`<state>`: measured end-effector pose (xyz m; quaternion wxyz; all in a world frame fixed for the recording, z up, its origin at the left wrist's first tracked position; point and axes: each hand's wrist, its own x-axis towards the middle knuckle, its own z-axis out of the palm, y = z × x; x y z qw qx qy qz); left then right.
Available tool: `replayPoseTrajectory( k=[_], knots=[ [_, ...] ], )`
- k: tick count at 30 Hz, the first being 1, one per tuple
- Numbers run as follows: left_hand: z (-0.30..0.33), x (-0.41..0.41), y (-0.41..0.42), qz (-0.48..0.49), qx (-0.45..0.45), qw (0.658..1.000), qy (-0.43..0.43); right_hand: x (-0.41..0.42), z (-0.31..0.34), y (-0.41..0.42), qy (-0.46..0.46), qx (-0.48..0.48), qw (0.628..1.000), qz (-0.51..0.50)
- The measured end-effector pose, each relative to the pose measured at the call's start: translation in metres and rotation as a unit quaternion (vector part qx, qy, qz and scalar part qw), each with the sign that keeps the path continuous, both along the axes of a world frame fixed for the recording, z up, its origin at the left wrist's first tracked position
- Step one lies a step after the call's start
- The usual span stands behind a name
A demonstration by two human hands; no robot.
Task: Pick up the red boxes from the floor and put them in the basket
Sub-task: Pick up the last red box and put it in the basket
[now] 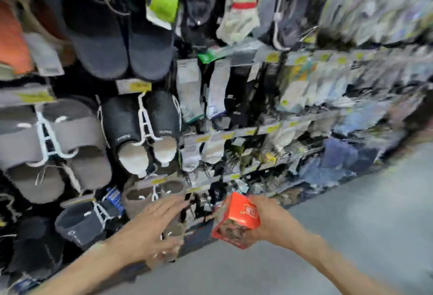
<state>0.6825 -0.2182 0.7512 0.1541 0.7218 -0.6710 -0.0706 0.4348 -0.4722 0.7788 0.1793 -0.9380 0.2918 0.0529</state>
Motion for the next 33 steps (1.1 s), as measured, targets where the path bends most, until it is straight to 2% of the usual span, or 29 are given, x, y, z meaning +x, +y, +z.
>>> replayPoseTrajectory(
  k=[3,6,11,18,24,33],
  knots=[
    [0.054,-0.025,-0.079,-0.069,-0.028,0.997,-0.012,-0.051,0.057,-0.039,-0.025,-0.031,0.998,-0.047],
    [0.092,-0.060,-0.165,-0.136,-0.038,0.990,-0.023,-0.107,0.101,-0.079,-0.074,-0.023,0.991,-0.111],
    [0.132,-0.143,-0.310,-0.216,-0.073,0.973,-0.046,-0.204,0.144,-0.154,-0.142,-0.008,0.966,-0.216],
    [0.152,-0.268,-0.503,-0.306,-0.088,0.946,-0.051,-0.339,0.173,-0.271,-0.185,-0.034,0.932,-0.311],
    [0.159,-0.356,-0.647,-0.374,-0.090,0.923,-0.026,-0.426,0.185,-0.366,-0.163,-0.068,0.905,-0.388],
    [0.154,-0.470,-0.923,-0.468,-0.099,0.878,-0.019,-0.532,0.182,-0.562,-0.141,-0.101,0.854,-0.491]
  ],
)
